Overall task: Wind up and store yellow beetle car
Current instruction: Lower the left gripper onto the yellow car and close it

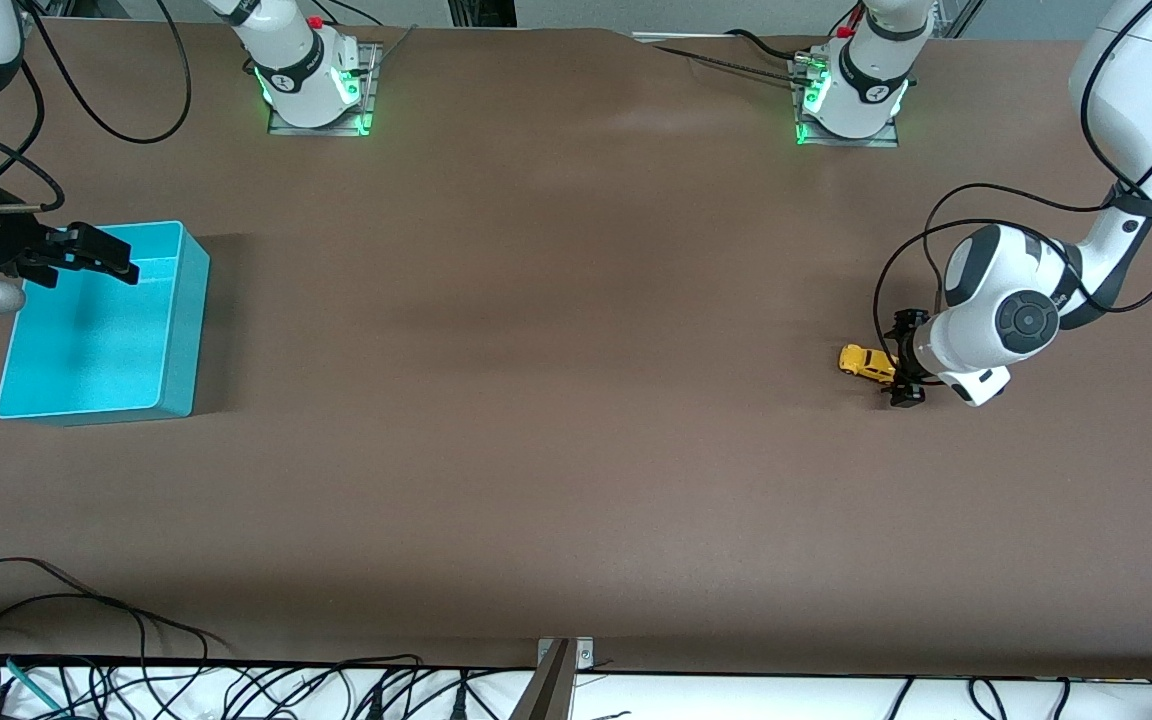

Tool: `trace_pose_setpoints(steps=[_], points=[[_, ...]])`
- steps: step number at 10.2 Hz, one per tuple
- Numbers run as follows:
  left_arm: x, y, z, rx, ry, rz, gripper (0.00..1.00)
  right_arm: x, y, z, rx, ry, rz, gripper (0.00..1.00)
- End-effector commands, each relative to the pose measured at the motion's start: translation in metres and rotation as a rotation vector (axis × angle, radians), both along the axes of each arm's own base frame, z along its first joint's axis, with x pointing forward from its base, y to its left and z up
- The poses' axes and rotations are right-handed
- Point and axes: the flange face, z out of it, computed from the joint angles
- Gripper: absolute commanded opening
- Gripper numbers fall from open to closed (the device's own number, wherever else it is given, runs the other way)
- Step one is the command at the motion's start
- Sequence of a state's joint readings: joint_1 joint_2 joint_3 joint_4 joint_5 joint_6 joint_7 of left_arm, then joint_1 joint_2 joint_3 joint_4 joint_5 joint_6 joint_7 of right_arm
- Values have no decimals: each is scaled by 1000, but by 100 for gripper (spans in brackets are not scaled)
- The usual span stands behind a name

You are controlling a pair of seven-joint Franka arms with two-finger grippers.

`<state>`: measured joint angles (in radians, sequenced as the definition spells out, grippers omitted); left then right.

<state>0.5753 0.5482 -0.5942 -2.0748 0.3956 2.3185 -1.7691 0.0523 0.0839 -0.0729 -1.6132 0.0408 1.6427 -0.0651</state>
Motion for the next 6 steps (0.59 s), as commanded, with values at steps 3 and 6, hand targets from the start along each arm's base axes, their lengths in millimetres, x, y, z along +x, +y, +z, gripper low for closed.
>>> trace_pose_setpoints(steps=[3,6], points=[[4,-5,-4,13,-17,4,10,0,-1,3,21,-7,13,100],[8,-23,4,18,-27,33,0,0,-1,3,21,-7,13,100]])
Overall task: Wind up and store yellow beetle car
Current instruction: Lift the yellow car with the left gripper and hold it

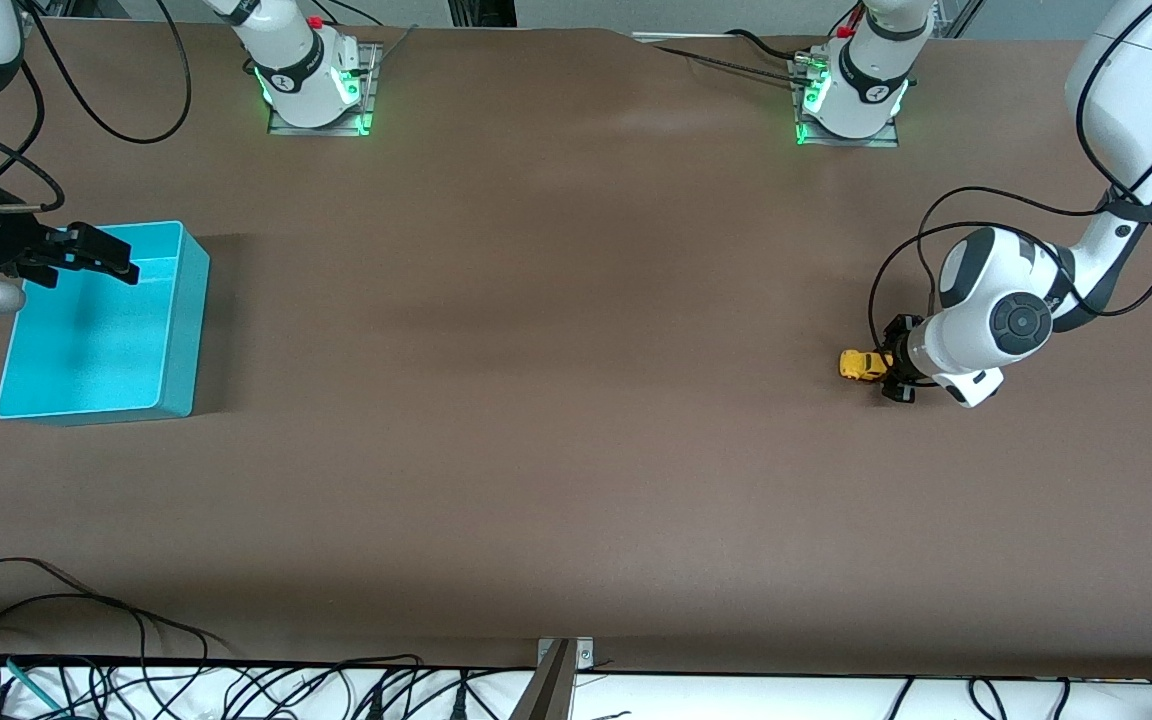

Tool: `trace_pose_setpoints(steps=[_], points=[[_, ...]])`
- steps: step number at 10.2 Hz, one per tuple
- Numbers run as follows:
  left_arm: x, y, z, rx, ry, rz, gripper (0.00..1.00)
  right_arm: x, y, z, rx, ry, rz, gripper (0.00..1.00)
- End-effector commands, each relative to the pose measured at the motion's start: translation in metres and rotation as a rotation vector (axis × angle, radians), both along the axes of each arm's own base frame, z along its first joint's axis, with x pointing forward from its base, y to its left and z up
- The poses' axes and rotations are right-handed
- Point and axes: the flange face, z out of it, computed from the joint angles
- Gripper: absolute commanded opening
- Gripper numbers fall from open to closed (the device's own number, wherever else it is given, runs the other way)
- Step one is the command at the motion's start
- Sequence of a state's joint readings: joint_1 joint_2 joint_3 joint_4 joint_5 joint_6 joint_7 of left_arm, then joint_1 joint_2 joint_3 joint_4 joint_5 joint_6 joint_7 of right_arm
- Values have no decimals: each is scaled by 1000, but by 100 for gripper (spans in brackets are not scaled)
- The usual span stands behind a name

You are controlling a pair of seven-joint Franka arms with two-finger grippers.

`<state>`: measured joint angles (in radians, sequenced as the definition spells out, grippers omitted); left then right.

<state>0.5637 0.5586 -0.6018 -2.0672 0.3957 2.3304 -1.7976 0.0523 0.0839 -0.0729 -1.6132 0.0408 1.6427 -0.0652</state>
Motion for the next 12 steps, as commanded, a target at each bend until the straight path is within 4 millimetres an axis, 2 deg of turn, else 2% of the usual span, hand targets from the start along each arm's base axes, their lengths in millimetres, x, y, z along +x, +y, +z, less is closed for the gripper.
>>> trace_pose_setpoints(steps=[1,3,4,6,7,8,10,12], points=[[8,-29,13,24,-30,46,0,0,-1,3,21,-7,13,100],[7,-67,22,17,-40,117,0,0,-1,3,21,-7,13,100],[3,-94,21,19,-39,133,0,0,-1,3,21,-7,13,100],[3,-129,7,3,-25,159,0,0,-1,3,21,-7,13,100],[4,-140,-6,-11,-10,152,0,0,-1,3,21,-7,13,100],[5,-147,-15,-18,1,153,0,0,-1,2,21,-5,13,100],[6,-146,-15,-21,-5,151,0,2,-1,-1,21,-2,13,100],[7,-130,-20,2,4,147,0,2,-1,-1,21,-1,13,100]])
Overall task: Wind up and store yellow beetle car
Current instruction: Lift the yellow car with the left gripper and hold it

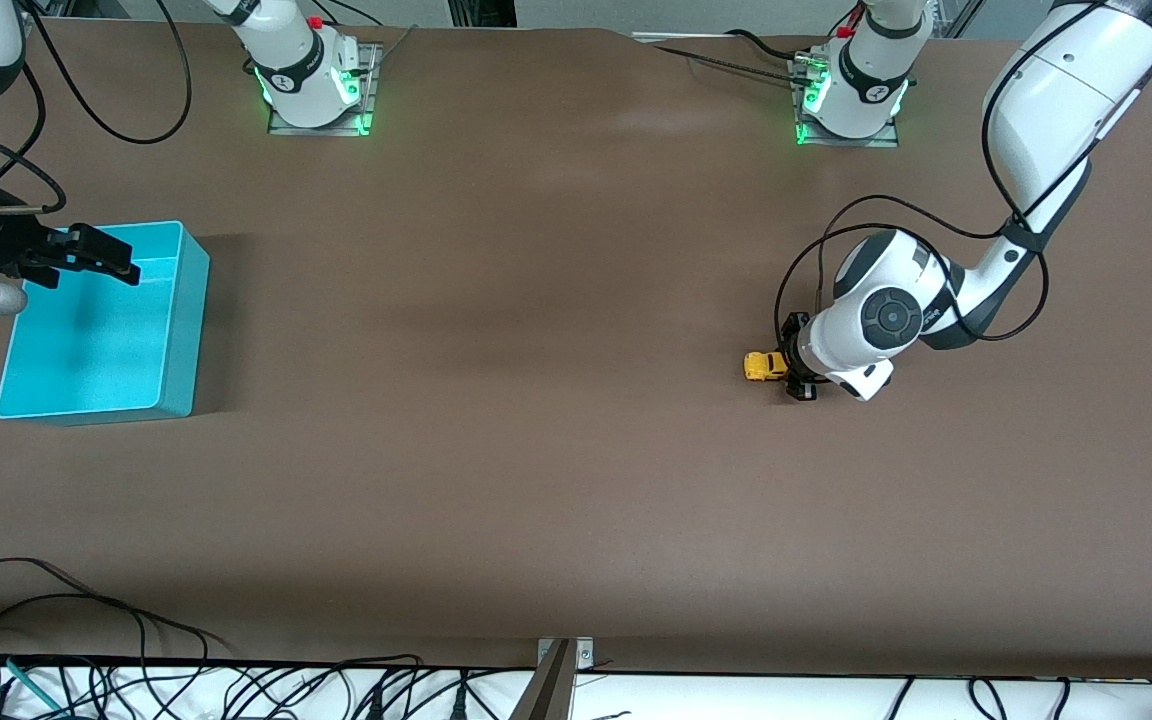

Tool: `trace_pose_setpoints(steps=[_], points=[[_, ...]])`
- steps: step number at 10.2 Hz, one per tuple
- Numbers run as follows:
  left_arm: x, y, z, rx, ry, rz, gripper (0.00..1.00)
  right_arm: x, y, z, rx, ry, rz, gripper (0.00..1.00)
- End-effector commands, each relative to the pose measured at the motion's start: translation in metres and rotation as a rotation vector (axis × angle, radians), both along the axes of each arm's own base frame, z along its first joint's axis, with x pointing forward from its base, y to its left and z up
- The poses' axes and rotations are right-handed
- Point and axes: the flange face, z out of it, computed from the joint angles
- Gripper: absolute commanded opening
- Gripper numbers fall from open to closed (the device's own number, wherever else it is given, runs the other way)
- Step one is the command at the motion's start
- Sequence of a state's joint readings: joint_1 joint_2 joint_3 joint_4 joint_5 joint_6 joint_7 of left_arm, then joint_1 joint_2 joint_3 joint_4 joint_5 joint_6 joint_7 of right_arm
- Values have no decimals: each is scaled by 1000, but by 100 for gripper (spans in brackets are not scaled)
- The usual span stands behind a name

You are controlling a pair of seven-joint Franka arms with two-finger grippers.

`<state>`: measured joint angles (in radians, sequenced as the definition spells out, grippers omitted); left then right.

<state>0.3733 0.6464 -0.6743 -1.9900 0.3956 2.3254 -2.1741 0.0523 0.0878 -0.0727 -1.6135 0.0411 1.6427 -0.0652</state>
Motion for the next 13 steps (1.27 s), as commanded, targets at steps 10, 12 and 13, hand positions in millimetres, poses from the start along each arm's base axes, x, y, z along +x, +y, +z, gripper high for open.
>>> trace_pose_setpoints(steps=[10,12,13], points=[[13,164,-48,125,30,-100,0,1,-1,1,21,-5,12,100],[13,190,-49,138,31,-109,0,1,-2,1,21,-3,11,100],[13,198,-49,142,27,-124,0,1,-1,1,21,-5,11,100]])
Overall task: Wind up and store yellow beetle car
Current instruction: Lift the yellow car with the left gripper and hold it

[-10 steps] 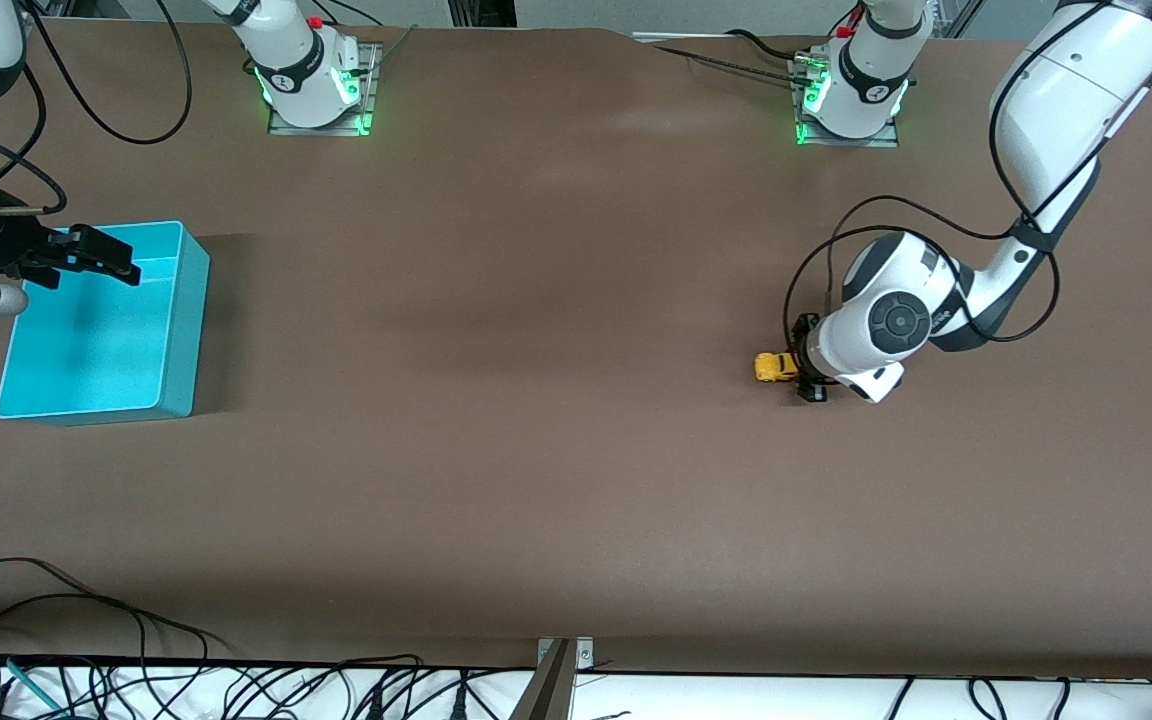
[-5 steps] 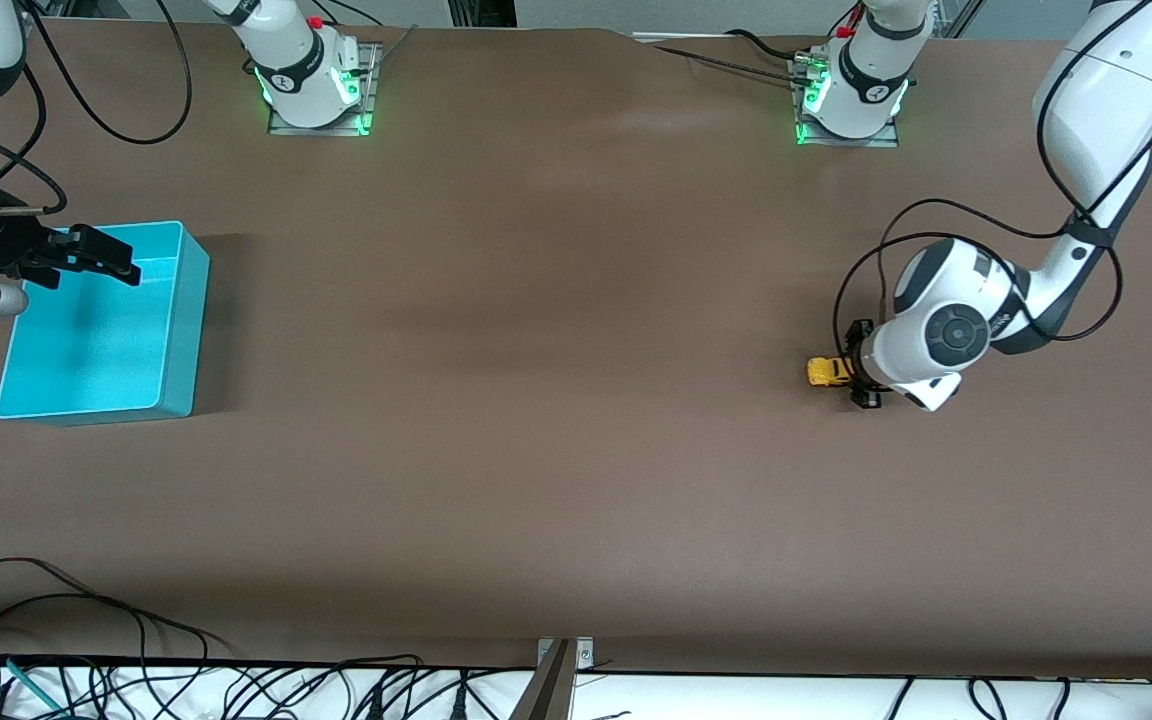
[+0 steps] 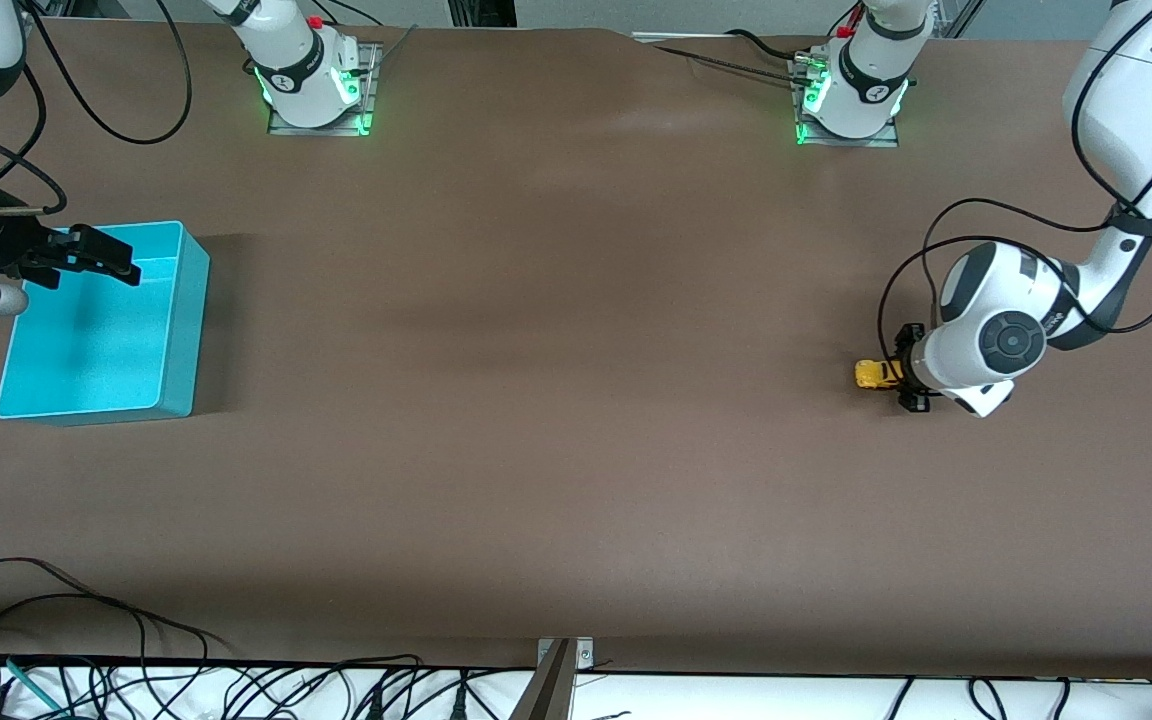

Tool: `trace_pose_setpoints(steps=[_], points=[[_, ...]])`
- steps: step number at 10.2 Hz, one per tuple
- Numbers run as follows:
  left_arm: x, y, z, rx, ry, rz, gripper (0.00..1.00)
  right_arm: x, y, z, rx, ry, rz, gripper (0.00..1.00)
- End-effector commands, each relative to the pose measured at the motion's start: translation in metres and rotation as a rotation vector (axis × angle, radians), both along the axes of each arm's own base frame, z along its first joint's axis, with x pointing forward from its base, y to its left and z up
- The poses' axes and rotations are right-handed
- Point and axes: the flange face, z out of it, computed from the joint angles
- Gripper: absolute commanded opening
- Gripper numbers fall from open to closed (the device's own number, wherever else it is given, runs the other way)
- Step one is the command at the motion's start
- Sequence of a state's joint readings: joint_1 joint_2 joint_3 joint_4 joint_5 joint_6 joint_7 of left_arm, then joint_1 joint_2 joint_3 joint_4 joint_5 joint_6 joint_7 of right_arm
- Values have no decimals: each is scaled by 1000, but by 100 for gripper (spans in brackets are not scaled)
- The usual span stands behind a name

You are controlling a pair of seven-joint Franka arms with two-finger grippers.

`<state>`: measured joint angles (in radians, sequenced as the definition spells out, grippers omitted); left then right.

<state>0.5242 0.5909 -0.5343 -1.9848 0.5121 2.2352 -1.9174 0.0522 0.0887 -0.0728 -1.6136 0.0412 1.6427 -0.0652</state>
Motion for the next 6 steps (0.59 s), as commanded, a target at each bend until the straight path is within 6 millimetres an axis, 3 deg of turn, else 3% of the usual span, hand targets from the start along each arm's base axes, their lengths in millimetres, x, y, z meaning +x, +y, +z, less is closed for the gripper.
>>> trace_pose_setpoints(steps=[1,3,6], points=[[-3,29,-46,-11,2,-49,0,0,-1,2,21,-6,13,100],[-4,40,-47,-5,3,-41,0,0,-1,2,21,-6,13,100],[-3,40,-45,-7,2,-35,0,0,-2,2,21,-6,11,100]])
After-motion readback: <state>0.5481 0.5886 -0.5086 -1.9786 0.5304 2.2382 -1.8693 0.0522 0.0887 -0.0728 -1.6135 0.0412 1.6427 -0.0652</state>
